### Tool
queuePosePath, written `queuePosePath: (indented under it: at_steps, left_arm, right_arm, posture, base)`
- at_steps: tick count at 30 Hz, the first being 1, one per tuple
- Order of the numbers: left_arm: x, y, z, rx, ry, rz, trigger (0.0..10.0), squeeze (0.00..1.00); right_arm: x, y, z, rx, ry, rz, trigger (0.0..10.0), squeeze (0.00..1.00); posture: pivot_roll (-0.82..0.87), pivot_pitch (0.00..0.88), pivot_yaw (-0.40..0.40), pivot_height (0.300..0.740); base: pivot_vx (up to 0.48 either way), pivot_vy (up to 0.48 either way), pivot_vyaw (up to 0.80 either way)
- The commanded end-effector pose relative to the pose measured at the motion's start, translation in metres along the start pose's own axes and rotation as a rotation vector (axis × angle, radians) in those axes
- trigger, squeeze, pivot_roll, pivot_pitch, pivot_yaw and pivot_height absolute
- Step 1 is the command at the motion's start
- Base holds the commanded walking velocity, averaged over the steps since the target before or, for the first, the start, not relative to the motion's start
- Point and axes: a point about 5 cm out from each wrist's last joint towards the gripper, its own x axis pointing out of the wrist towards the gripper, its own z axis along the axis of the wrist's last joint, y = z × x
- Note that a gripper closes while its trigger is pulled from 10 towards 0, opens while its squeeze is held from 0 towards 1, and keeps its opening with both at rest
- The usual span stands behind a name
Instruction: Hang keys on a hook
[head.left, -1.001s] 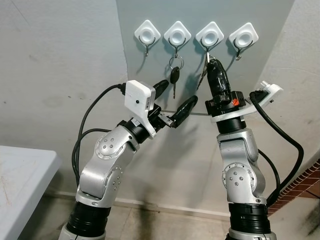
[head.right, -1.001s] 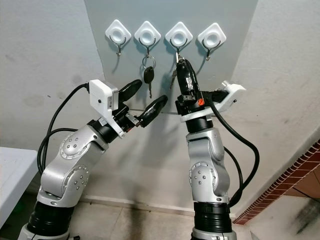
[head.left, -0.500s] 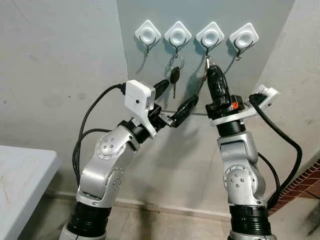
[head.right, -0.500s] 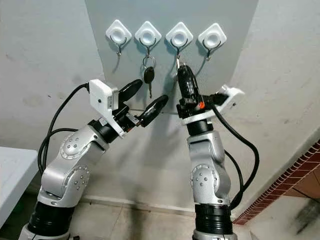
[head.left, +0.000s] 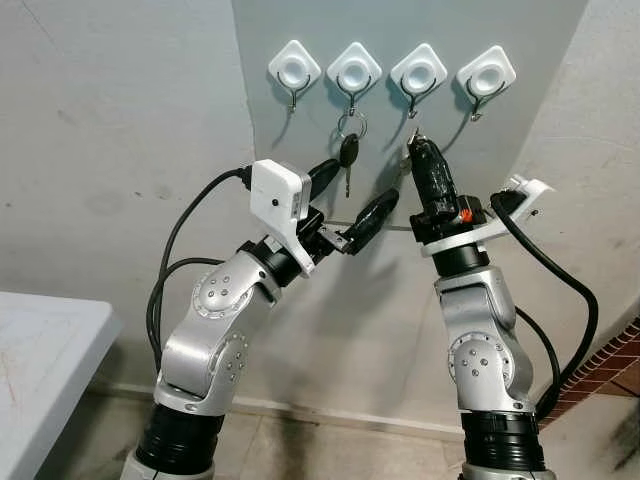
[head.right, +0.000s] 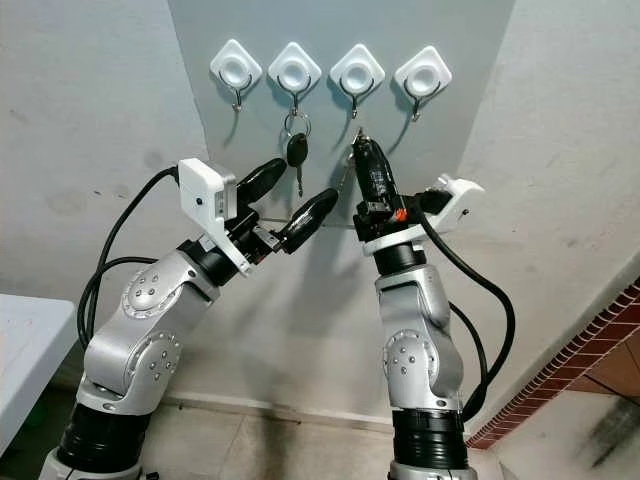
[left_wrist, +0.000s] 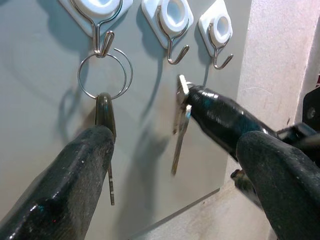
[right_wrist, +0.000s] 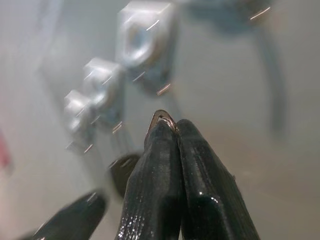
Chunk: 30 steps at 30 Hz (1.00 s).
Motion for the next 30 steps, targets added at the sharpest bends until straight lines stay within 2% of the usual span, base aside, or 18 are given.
queuePosePath:
  at_steps: [1,12,30]
  left_arm:
    - [-0.002,0.001,0.002,0.002,-0.003,0.009,10.0,0.0]
    - [-0.002,0.0,0.002,-0.003,-0.005,0.008,10.0,0.0]
    - [-0.001,-0.002,0.002,-0.01,-0.003,0.002,10.0,0.0]
  right_arm:
    - [0.003,0.01,-0.002,-0.012,0.014,0.047,10.0,0.0]
    - [0.018,0.011,0.015,-0.021,-0.073,0.047,10.0,0.0]
    - [0.024,0.01,0.027,-0.011,-0.124,0.044,10.0,0.0]
  posture:
    - [0.0,0.0,0.021,0.74]
    - [0.0,0.0,0.016,0.74]
    - [0.0,0.0,0.017,0.74]
  base:
    - [0.0,0.0,0.0]
    - [0.0,0.0,0.0]
    - [0.0,0.0,0.0]
